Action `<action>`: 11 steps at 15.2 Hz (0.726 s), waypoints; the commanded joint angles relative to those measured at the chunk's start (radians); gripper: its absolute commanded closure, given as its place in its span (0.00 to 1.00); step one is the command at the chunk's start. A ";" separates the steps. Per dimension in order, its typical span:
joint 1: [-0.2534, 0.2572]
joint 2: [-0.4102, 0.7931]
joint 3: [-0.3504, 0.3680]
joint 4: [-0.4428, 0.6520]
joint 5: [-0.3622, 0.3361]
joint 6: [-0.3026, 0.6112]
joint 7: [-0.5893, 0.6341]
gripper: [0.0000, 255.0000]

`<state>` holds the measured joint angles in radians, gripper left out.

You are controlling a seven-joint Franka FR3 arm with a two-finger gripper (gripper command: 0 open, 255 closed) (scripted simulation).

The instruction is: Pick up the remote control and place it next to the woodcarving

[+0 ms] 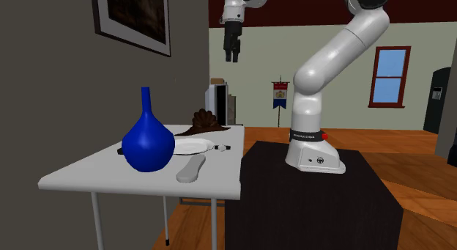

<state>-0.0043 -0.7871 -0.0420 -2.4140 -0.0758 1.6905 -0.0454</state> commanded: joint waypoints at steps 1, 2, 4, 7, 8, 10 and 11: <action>0.000 0.000 0.000 0.000 0.000 0.000 0.000 0.00; -0.005 -0.014 0.018 -0.035 0.013 0.018 0.045 0.00; -0.014 -0.037 0.057 -0.101 0.041 0.055 0.133 0.00; -0.021 -0.060 0.119 -0.189 0.090 0.114 0.268 0.00; -0.022 -0.063 0.142 -0.215 0.109 0.136 0.313 0.00; -0.023 -0.063 0.189 -0.263 0.148 0.181 0.404 0.00; -0.021 -0.059 0.213 -0.285 0.168 0.205 0.450 0.00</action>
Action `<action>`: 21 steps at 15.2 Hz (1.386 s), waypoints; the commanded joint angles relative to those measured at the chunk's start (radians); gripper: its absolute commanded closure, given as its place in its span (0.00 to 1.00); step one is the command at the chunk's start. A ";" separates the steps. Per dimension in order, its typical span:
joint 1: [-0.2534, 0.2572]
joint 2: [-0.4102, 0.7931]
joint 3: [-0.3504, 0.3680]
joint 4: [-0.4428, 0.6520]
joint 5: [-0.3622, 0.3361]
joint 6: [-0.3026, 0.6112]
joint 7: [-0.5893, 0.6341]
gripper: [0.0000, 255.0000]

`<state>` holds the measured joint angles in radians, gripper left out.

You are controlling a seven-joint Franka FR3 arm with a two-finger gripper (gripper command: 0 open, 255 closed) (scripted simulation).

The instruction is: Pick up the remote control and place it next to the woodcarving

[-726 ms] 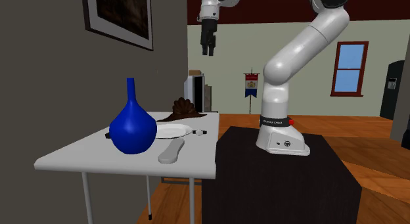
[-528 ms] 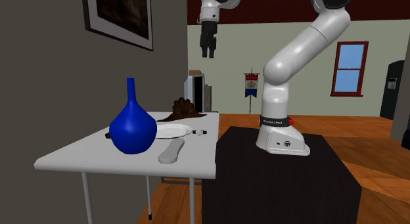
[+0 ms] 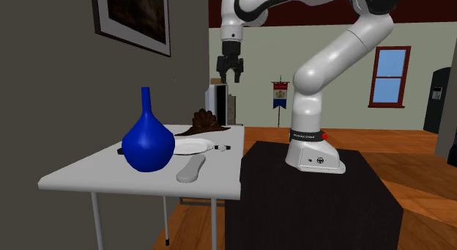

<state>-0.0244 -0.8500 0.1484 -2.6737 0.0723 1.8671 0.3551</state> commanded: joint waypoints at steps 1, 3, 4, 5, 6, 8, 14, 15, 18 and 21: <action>0.000 0.011 0.048 -0.045 0.040 0.054 0.095 0.00; 0.002 0.033 0.100 -0.078 0.083 0.109 0.187 0.00; 0.004 0.049 0.127 -0.092 0.105 0.138 0.234 0.00; 0.005 0.068 0.154 -0.104 0.126 0.169 0.280 0.00; 0.006 0.090 0.182 -0.114 0.147 0.201 0.326 0.00; 0.006 0.143 0.238 -0.126 0.185 0.269 0.420 0.00; -0.036 0.374 0.419 -0.112 0.258 0.493 0.708 0.00; -0.052 0.420 0.451 -0.102 0.258 0.532 0.760 0.00; -0.120 0.573 0.553 -0.063 0.216 0.649 0.937 0.00; -0.219 0.750 0.655 -0.010 0.067 0.758 1.177 0.00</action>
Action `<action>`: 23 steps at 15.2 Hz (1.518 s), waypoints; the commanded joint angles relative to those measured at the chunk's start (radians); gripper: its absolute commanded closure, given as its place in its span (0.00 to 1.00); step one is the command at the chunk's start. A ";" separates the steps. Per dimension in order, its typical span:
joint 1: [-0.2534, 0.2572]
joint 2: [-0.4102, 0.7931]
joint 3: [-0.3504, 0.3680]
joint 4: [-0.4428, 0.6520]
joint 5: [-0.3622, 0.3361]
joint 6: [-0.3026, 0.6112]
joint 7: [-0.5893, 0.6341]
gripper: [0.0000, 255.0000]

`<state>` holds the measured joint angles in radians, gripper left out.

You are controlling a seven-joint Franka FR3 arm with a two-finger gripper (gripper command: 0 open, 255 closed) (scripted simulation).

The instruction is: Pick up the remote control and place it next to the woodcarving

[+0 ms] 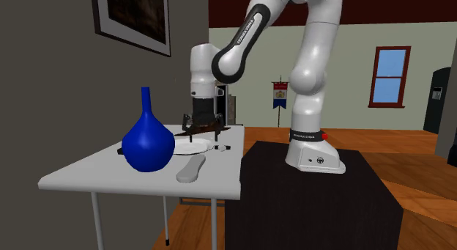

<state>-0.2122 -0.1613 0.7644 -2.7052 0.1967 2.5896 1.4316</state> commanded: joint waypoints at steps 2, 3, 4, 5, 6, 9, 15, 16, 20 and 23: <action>-0.082 0.199 0.068 0.067 -0.256 0.090 0.327 0.00; -0.078 0.270 0.050 0.095 -0.372 0.107 0.450 0.00; -0.054 0.304 0.020 0.112 -0.424 0.114 0.509 0.00; -0.034 0.323 -0.006 0.114 -0.454 0.126 0.531 0.00; -0.019 0.342 -0.027 0.116 -0.487 0.137 0.555 0.00; 0.020 0.399 -0.084 0.127 -0.585 0.167 0.626 0.00; 0.063 0.444 -0.141 0.138 -0.658 0.193 0.679 0.00; 0.063 0.444 -0.141 0.138 -0.658 0.193 0.679 0.00; 0.063 0.443 -0.141 0.138 -0.657 0.193 0.678 1.00; 0.063 0.443 -0.141 0.138 -0.657 0.193 0.678 1.00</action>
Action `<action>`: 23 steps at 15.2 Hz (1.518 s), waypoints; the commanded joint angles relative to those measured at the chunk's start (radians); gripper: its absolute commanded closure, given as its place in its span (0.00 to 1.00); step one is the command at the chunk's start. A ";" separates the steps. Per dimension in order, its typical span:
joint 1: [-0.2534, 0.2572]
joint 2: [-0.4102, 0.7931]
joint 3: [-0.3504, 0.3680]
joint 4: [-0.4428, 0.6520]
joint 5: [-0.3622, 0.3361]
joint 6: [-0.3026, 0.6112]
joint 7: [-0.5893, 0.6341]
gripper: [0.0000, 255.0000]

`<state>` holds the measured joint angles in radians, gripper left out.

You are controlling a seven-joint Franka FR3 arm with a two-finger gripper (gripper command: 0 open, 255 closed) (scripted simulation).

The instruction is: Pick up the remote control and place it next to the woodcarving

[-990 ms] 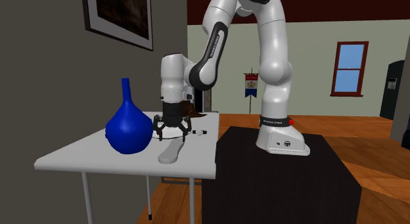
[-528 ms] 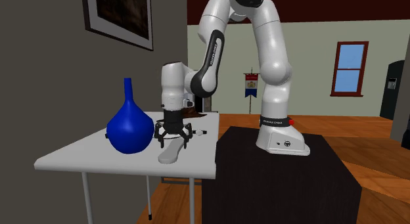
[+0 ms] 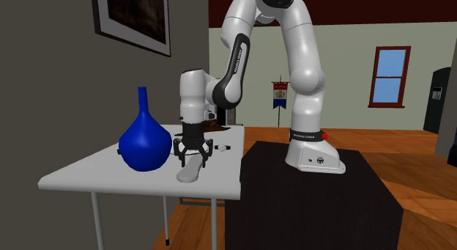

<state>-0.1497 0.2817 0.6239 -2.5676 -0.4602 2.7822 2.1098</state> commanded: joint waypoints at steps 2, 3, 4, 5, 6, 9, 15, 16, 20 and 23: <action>0.000 0.000 0.000 0.000 0.000 0.000 0.000 1.00; 0.000 0.000 0.000 0.000 0.000 0.000 0.000 1.00; 0.000 0.000 0.000 0.000 0.000 0.000 0.000 1.00; 0.000 0.000 0.000 0.000 0.000 0.000 0.000 1.00; 0.000 0.001 -0.001 0.000 -0.001 0.000 0.000 1.00; -0.049 -0.051 0.066 -0.012 0.083 -0.030 -0.061 1.00; -0.131 -0.165 0.184 -0.025 0.280 -0.097 -0.202 1.00; -0.140 -0.186 0.199 -0.026 0.316 -0.109 -0.228 1.00; -0.156 -0.272 0.236 -0.024 0.454 -0.165 -0.327 1.00; -0.148 -0.334 0.239 -0.018 0.541 -0.213 -0.389 1.00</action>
<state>-0.3000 -0.0311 0.8618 -2.5851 0.0491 2.5829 1.7426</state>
